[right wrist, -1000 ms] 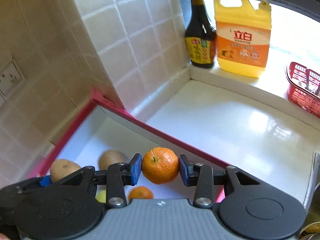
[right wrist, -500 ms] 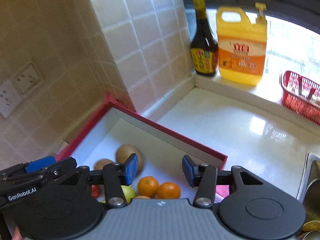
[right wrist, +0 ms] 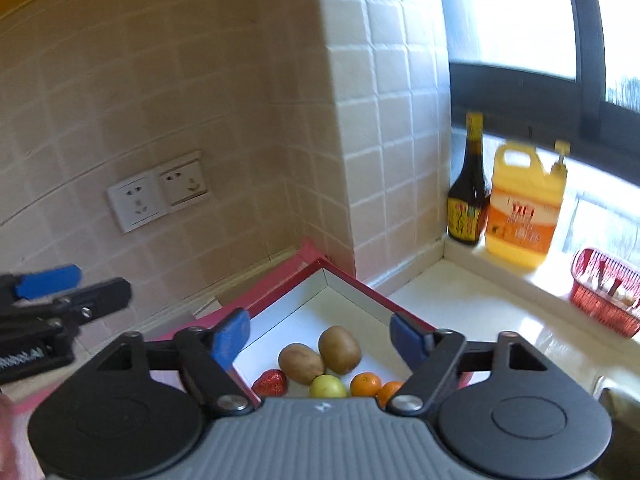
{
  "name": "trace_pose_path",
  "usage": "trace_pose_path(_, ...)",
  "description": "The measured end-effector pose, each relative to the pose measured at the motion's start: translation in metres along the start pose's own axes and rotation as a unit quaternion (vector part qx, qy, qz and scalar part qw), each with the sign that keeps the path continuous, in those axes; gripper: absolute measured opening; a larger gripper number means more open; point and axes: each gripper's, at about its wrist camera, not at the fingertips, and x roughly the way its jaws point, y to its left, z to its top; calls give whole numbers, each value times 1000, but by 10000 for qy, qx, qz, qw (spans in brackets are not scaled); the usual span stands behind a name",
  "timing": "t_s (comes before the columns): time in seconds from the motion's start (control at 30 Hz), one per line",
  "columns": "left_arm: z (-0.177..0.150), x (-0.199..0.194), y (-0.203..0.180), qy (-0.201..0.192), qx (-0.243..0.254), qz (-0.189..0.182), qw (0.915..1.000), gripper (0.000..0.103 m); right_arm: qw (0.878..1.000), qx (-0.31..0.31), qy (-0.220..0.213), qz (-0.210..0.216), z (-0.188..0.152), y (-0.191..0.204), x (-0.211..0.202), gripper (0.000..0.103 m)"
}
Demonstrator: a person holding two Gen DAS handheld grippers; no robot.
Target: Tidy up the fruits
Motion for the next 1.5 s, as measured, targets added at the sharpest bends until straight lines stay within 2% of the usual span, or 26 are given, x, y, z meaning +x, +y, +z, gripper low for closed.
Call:
trace_pose_path(0.07,-4,-18,0,41,23,206,9998,89,9998,-199,-79,-27,-10,12,-12,80)
trace_pose_path(0.17,-17,-29,-3,273,-198,281,9990,94,9985,-547,34,-95,-30,27,-16,81)
trace_pose_path(0.27,-43,-21,-4,657,-676,287,9951,94,9962,-729,457,-120,-49,34,-7,81)
trace_pose_path(0.37,-76,-3,-6,1155,-1050,123,9877,94,9935,-739,854,-123,-64,29,8,81)
trace_pose_path(0.53,-111,17,-15,1568,-1434,267,9768,94,9897,-767,1195,-190,-75,19,26,81)
trace_pose_path(0.67,-121,24,-24,1615,-1449,330,9756,94,9880,-755,1329,-203,-80,12,35,81)
trace_pose_path(0.83,-120,31,-31,1651,-1163,592,9776,94,9866,-742,1444,-175,-83,10,43,81)
trace_pose_path(1.2,-119,36,-28,1713,-1125,447,9777,94,9854,-794,1486,-225,-80,14,56,80)
trace_pose_path(1.5,-121,44,-24,1788,-1128,556,9758,94,9839,-833,1566,-215,-80,20,66,80)
